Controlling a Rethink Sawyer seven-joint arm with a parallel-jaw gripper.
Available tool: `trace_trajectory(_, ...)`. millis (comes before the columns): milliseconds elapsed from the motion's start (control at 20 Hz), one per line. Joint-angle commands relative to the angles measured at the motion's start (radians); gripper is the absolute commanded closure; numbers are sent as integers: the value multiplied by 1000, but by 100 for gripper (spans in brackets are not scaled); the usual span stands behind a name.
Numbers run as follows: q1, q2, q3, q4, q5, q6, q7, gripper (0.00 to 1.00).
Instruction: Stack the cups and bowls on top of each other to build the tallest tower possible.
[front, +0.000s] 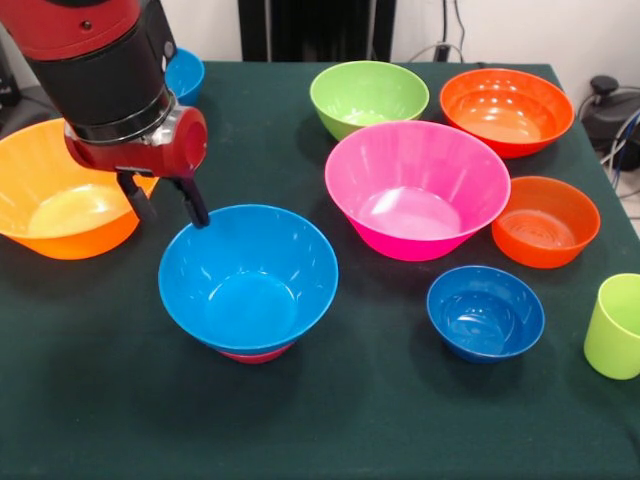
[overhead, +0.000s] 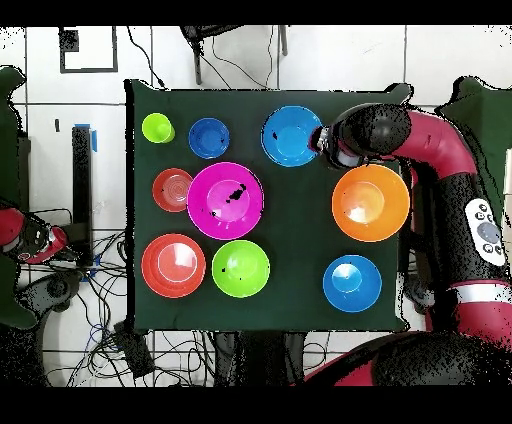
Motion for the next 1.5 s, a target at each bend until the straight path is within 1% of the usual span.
trace_trajectory(50,33,2,-35,59,-3,108,-163,0)
trace_trajectory(250,31,1,-32,68,18,168,-177,0)
trace_trajectory(450,-15,1,21,109,98,207,-211,0)
trace_trajectory(550,-29,6,33,118,116,201,-226,0)
trace_trajectory(850,-54,40,54,120,134,158,-257,0)
trace_trajectory(1100,-71,57,63,125,131,151,-280,0)
trace_trajectory(1250,-67,74,60,122,117,132,-272,0)
trace_trajectory(1350,-57,97,56,118,111,95,-249,0)
trace_trajectory(1500,-55,126,69,133,130,34,-208,0)
